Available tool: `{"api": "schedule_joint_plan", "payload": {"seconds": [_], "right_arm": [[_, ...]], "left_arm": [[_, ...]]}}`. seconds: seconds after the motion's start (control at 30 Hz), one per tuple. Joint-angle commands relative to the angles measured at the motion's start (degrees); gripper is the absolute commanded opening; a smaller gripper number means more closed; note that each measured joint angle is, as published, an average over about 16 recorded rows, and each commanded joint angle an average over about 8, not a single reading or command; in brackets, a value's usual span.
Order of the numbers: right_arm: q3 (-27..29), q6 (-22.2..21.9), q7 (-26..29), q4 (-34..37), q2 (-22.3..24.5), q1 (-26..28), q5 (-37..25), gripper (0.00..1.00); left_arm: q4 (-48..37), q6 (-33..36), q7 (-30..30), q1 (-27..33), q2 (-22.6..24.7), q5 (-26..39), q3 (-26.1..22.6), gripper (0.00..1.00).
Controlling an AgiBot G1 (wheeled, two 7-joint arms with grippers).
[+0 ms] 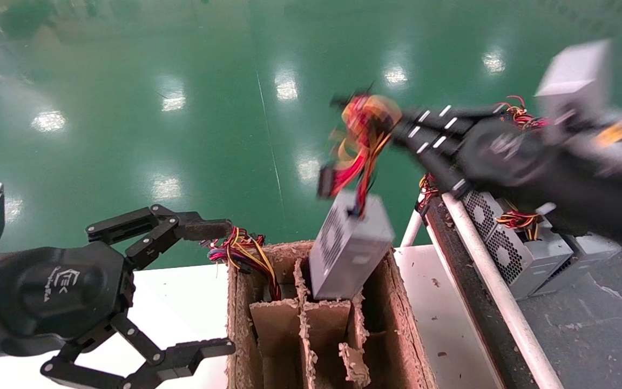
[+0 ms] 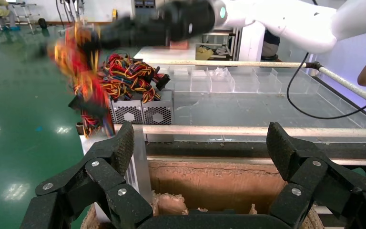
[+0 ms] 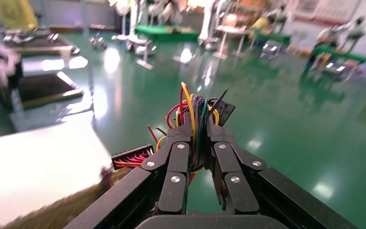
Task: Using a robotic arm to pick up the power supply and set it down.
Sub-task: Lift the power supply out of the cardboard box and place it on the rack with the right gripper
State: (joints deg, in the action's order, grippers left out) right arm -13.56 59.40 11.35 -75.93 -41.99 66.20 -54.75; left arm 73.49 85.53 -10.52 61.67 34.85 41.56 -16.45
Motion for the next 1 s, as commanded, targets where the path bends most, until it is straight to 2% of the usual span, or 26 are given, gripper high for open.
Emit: {"api": "schedule_joint_plan", "payload": {"seconds": [0.03, 0.2, 0.37, 0.7, 1.0], "right_arm": [[1.74, 0.69, 0.11, 0.1, 1.34, 0.54, 2.16, 0.0], [5.2, -0.1, -0.29, 1.9, 3.9, 4.95, 4.04, 0.0], [7.15, -1.67, -1.67, 4.96, 6.62, 10.76, 2.57, 0.0], [7.36, -3.6, -3.64, 10.53, 15.03, 20.41, -5.71, 0.0], [4.79, -0.95, -0.62, 14.14, 25.05, 24.65, -14.17, 0.0]], "left_arm": [[0.0, 0.0, 0.0, 0.0, 0.0, -0.01, -0.01, 1.0], [0.0, -0.01, 0.01, 0.01, -0.01, -0.02, -0.03, 1.0], [0.0, -0.02, 0.02, 0.01, -0.02, -0.03, -0.05, 1.0], [0.0, -0.04, 0.04, 0.02, -0.03, -0.06, -0.08, 1.0], [0.0, -0.05, 0.06, 0.03, -0.05, -0.08, -0.12, 1.0]]}}
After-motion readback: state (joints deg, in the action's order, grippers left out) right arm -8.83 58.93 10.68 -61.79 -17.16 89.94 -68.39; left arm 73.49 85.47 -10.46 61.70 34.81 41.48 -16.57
